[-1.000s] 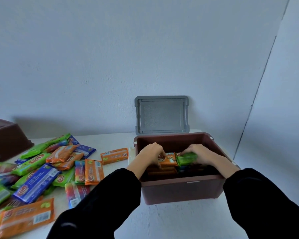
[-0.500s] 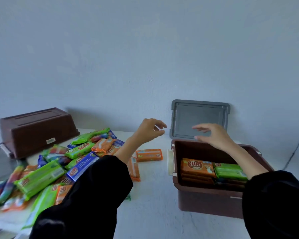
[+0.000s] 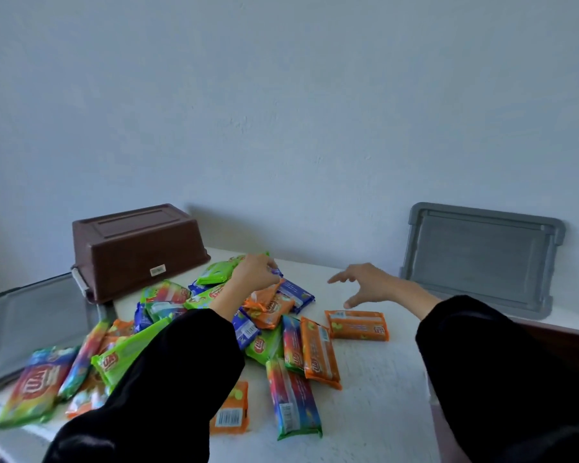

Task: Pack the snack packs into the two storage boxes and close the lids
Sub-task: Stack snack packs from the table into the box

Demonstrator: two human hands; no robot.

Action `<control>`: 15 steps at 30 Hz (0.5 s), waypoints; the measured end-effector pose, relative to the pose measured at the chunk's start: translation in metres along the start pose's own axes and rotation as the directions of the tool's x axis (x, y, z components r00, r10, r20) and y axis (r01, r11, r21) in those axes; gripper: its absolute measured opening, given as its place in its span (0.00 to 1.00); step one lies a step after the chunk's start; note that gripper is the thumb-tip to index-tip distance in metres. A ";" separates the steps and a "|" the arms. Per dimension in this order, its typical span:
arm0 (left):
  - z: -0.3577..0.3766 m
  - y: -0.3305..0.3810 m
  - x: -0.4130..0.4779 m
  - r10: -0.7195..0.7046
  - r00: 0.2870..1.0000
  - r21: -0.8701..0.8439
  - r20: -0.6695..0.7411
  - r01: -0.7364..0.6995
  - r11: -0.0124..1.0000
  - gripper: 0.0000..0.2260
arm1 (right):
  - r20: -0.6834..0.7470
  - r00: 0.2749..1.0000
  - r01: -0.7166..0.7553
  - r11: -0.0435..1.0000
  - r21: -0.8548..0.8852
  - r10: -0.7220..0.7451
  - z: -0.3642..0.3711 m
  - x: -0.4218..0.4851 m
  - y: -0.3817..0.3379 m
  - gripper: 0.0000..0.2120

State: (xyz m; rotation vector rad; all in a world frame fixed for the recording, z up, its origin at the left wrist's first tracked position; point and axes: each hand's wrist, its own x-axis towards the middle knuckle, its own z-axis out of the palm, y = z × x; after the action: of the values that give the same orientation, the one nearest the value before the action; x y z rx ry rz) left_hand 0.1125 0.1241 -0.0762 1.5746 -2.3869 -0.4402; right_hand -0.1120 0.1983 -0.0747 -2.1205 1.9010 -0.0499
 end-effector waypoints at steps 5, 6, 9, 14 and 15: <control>0.032 -0.018 0.023 -0.126 0.989 0.093 0.080 0.118 0.989 0.30 | 0.309 0.950 0.050 0.953 -0.299 0.047 0.032 0.029 0.008 0.39; 0.037 -0.020 0.026 -0.143 0.986 0.137 0.082 0.131 0.982 0.32 | 0.334 0.941 0.056 0.947 -0.317 0.056 0.037 0.032 0.009 0.41; 0.046 -0.023 0.031 -0.151 0.986 0.237 0.073 0.130 0.963 0.34 | 0.354 0.933 0.056 0.944 -0.325 0.067 0.047 0.038 0.013 0.44; 0.045 -0.028 0.035 -0.143 0.989 0.227 0.037 0.131 0.965 0.25 | 0.303 0.951 0.039 0.955 -0.294 0.055 0.050 0.038 0.016 0.42; 0.043 -0.028 0.035 -0.144 0.989 0.226 0.036 0.132 0.965 0.25 | 0.298 0.953 0.040 0.955 -0.294 0.052 0.049 0.037 0.016 0.41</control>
State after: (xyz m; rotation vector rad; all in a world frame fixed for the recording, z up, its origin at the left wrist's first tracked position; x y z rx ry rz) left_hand 0.1068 0.0863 -0.1256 1.8558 -2.4461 -0.2482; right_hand -0.1116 0.1701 -0.1317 -2.1517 1.8197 0.5655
